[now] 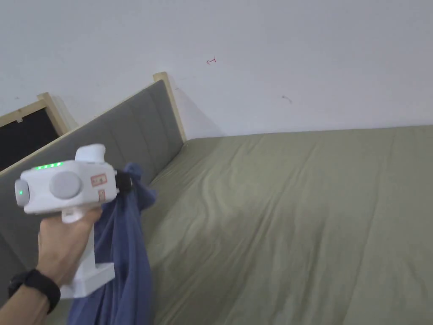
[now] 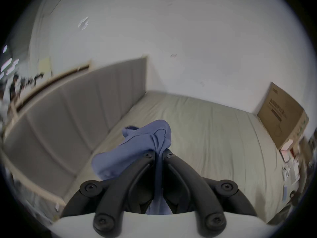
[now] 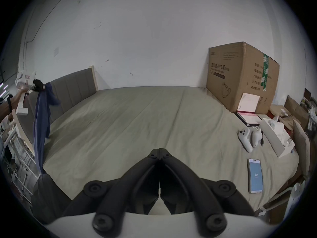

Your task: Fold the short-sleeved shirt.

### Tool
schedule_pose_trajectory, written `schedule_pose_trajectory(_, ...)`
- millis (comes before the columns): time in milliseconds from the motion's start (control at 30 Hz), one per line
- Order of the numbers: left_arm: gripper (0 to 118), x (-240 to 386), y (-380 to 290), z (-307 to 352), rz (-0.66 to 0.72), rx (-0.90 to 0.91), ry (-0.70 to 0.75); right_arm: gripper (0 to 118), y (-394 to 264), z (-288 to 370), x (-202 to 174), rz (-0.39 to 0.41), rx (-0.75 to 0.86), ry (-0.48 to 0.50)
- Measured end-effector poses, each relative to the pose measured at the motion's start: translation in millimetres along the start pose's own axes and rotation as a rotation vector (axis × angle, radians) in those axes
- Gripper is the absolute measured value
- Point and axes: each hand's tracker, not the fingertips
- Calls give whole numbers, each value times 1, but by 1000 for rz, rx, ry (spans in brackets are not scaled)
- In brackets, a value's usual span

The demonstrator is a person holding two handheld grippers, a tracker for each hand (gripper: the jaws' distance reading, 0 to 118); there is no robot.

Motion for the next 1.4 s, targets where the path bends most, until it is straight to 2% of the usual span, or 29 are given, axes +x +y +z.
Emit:
schedule_pose_trajectory(100, 6, 62, 14, -10, -64, 25, -100, 0, 3, 0, 1, -28, 1, -18)
schedule_pose_trajectory(233, 6, 152, -22, -34, -55, -15, -292, 0, 6, 2, 1, -42, 11, -40)
schedule_pose_trajectory(367, 6, 260, -108, -66, -64, -213, -546, 0, 7, 7, 4, -56, 22, -73)
schedule_pose_trajectory(500, 6, 372, -219, -47, -104, -387, -753, 0, 7, 5, 7, -75, 21, -137)
schedule_pose_trajectory(567, 6, 420, -259, -27, -208, -439, -841, 0, -25, 44, 84, -90, 15, -162)
schedule_pose_trajectory(633, 6, 464, -289, 3, -300, -460, -937, 0, -27, 47, 90, -107, 11, -193)
schedule_pose_trajectory(700, 6, 500, -316, 30, -326, -481, -1000, 0, -33, 63, 107, -118, 7, -205)
schedule_pose_trajectory(800, 6, 534, -335, 62, -408, -489, -1126, 0, -35, 68, 112, -125, 3, -216)
schedule_pose_trajectory(900, 7, 537, -332, 76, -405, -436, -1095, 0, -36, 70, 110, -114, 5, -220)
schedule_pose_trajectory(933, 10, 531, -326, 76, -384, -429, -1093, 0, -36, 70, 109, -114, 8, -215)
schedule_pose_trajectory(967, 29, 520, -316, 76, -347, -420, -1106, 0, -35, 70, 109, -118, 8, -208)
schedule_pose_trajectory(1033, 79, 493, -295, 77, -321, -360, -1119, 0, -32, 69, 107, -122, 10, -194)
schedule_pose_trajectory(1067, 90, 473, -280, 82, -323, -297, -1099, 0, -30, 68, 107, -121, 14, -184)
schedule_pose_trajectory(1100, 86, 449, -264, 86, -309, -238, -1073, 0, -27, 67, 105, -116, 22, -174)
schedule_pose_trajectory(1200, 88, 373, -223, 100, -267, -59, -919, 0, -19, 65, 103, -78, 49, -144)
schedule_pose_trajectory(1333, 88, 278, -193, 131, -197, 165, -599, 0, -8, 63, 97, -53, 99, -104)
schedule_pose_trajectory(1400, 82, 243, -187, 148, -165, 223, -462, 0, -2, 62, 94, -40, 116, -93)
